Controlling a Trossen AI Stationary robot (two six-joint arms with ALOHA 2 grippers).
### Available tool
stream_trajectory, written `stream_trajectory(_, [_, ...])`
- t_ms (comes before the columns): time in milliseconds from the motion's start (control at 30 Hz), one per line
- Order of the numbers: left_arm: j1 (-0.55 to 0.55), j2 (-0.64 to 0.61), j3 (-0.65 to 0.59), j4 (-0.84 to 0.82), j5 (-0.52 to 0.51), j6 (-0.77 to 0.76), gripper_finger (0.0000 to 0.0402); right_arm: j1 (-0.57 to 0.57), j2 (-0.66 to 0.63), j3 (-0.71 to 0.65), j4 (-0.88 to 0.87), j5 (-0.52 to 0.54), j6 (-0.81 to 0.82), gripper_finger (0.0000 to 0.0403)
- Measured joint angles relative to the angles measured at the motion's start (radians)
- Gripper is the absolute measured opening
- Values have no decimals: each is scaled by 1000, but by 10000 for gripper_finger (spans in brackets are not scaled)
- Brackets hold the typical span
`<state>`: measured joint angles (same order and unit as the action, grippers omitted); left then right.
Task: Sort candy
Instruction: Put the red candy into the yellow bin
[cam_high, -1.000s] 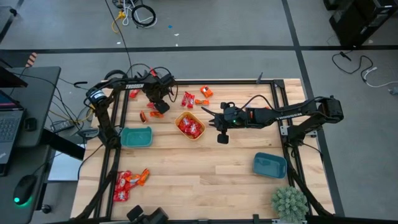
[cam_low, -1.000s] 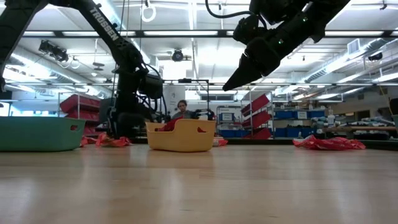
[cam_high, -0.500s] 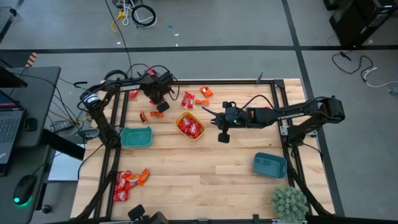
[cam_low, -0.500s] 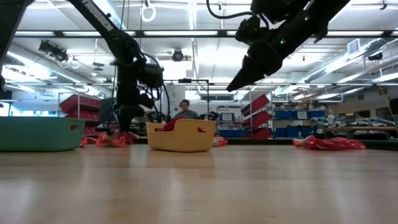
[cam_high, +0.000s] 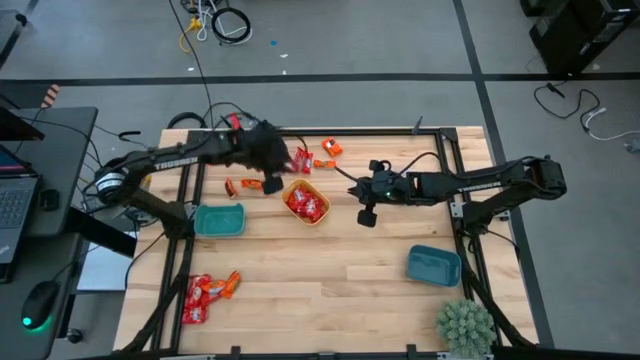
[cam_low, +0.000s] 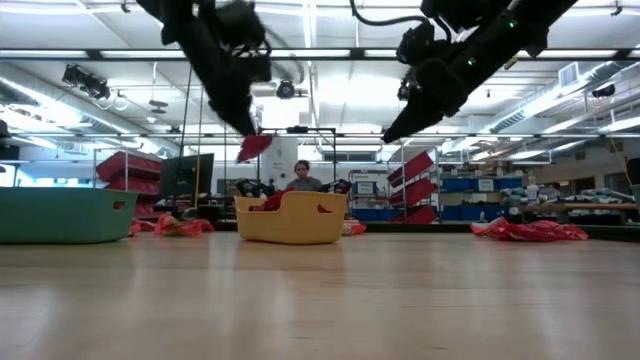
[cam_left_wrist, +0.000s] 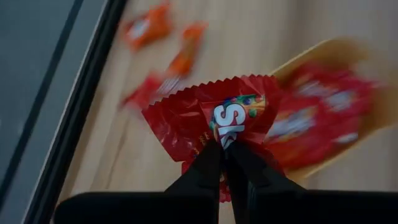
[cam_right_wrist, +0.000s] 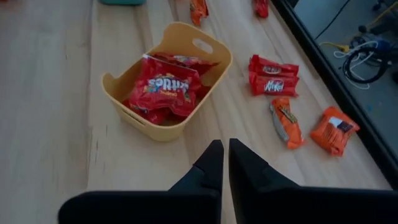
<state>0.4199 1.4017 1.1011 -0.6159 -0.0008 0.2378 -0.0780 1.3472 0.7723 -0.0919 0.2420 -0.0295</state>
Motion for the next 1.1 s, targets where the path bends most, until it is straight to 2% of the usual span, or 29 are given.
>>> stream_trajectory(167, [-161, 31, 0, 104, 4, 36, 14, 0, 0, -45, 36, 1, 35, 14])
stream_trajectory(300, [-228, 91, 0, 134, -32, 50, 14, 0, 0, -55, 38, 1, 59, 12])
stream_trajectory(700, [-274, 319, 0, 166, -35, 76, 16, 0, 0, -55, 57, 1, 56, 16])
stream_trajectory(900, [-280, 334, 0, 169, -54, 76, 38, 0, 0, -55, 62, 1, 56, 23])
stream_trajectory(1100, [-297, 312, 0, 169, -92, 74, 89, 0, 0, -55, 89, 0, 55, 54])
